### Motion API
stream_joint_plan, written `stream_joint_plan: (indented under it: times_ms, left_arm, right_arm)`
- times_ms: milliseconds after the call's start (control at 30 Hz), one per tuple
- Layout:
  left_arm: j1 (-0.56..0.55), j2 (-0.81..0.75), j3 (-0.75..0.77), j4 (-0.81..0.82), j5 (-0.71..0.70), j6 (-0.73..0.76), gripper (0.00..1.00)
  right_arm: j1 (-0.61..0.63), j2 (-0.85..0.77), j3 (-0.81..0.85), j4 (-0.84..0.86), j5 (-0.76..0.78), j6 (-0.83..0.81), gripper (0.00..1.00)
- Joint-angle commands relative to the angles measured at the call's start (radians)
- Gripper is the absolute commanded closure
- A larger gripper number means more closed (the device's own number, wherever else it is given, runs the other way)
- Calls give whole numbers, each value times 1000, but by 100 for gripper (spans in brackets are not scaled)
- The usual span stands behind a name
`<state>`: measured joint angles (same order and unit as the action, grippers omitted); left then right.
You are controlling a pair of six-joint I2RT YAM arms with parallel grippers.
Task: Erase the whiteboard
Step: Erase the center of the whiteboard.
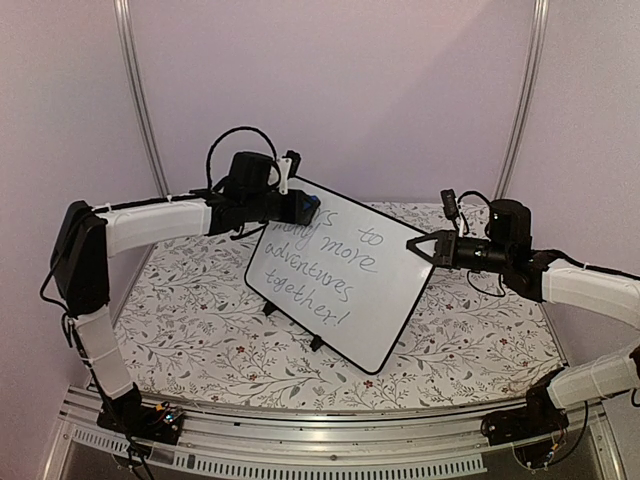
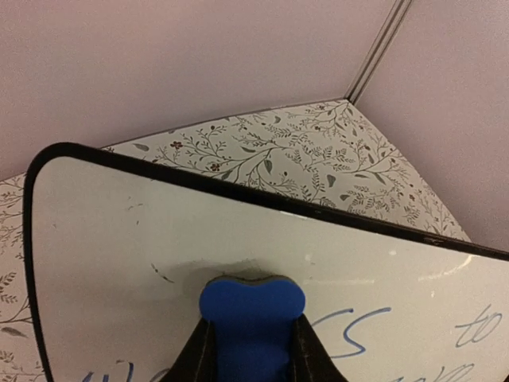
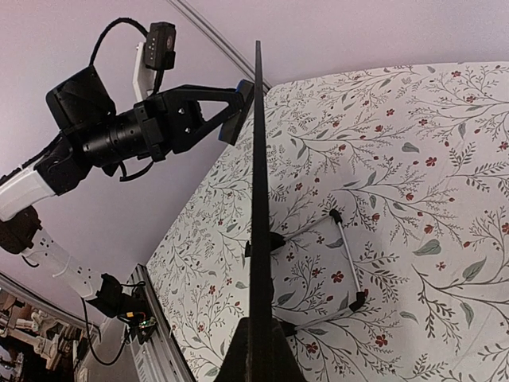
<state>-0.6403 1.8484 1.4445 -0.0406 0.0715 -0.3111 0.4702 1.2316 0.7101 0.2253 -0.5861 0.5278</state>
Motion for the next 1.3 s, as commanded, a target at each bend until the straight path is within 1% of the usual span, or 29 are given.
stream_joint_plan:
  times_ms: [0,167,300,400,633,733,833,967,1067,1167,1267]
  left_arm:
    - [-10,11,-74,-14,23,-10,100]
    - [-38,-36,-174,2,13,-25,100]
    - [-46,-41,-184,7,5,-23,100]
    - [-46,-28,-150,11,7,-18,100]
    - [-35,54,32,-16,20,12,100]
    - [-35,63,50,-21,26,8,100]
    - [-38,44,2,-15,33,-10,100]
    - [-49,-17,-135,14,27,-36,100]
    - [-60,-55,-207,22,15,-48,100]
    - [-63,-71,-243,21,1,-51,100]
    - [-62,-66,-235,24,-5,-46,100]
  right_arm:
    - [50,14,-11,-55,-136,-138,100]
    - [50,20,-8,-54,-136,-138,100]
    - [51,23,-8,-52,-135,-137,100]
    - [52,24,-8,-50,-135,-135,100]
    - [53,29,-2,-55,-135,-137,100]
    - [55,27,-3,-58,-133,-137,100]
    - [54,23,-4,-62,-131,-136,100]
    - [54,22,-6,-61,-132,-137,100]
    - [56,26,-4,-60,-131,-137,100]
    - [57,31,-3,-55,-133,-137,100]
    - [60,35,-2,-53,-133,-135,100]
